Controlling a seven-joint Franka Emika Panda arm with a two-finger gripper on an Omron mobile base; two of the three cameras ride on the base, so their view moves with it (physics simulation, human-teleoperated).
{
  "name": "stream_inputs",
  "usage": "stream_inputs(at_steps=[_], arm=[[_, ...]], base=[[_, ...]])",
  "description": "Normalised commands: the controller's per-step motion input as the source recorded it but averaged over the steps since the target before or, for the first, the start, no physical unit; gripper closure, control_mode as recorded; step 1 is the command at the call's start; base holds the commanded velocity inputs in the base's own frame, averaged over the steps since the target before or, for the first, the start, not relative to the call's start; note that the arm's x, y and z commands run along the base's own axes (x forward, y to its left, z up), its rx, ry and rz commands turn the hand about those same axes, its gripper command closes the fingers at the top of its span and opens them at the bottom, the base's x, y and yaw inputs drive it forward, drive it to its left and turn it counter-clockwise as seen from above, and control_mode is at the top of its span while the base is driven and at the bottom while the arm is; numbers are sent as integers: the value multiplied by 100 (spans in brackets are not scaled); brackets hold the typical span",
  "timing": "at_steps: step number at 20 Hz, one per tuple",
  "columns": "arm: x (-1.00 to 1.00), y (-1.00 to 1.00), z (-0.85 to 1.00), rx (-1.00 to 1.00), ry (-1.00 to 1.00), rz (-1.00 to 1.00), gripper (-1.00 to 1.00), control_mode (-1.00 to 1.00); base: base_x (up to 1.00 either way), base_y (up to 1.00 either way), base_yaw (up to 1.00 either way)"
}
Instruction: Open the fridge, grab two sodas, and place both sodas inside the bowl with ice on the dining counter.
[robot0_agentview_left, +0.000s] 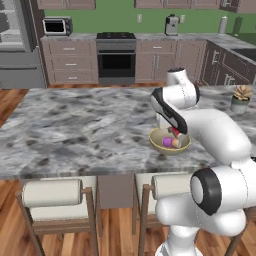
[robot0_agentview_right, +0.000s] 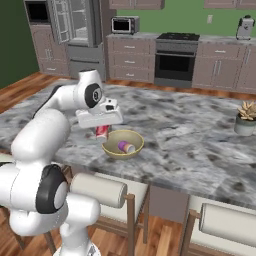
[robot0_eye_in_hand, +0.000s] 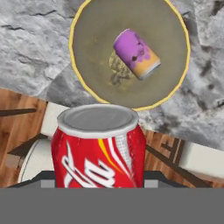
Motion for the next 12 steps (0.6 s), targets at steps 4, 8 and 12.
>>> stream_inputs(at_steps=[4, 8, 12], arm=[[6, 0, -26, 0, 6, -6, 100, -100], [29, -11, -23, 0, 2, -1, 100, -100], [23, -45, -18, 5, 0, 0, 100, -100]], base=[[0, 0, 0], [0, 0, 0], [0, 0, 0]])
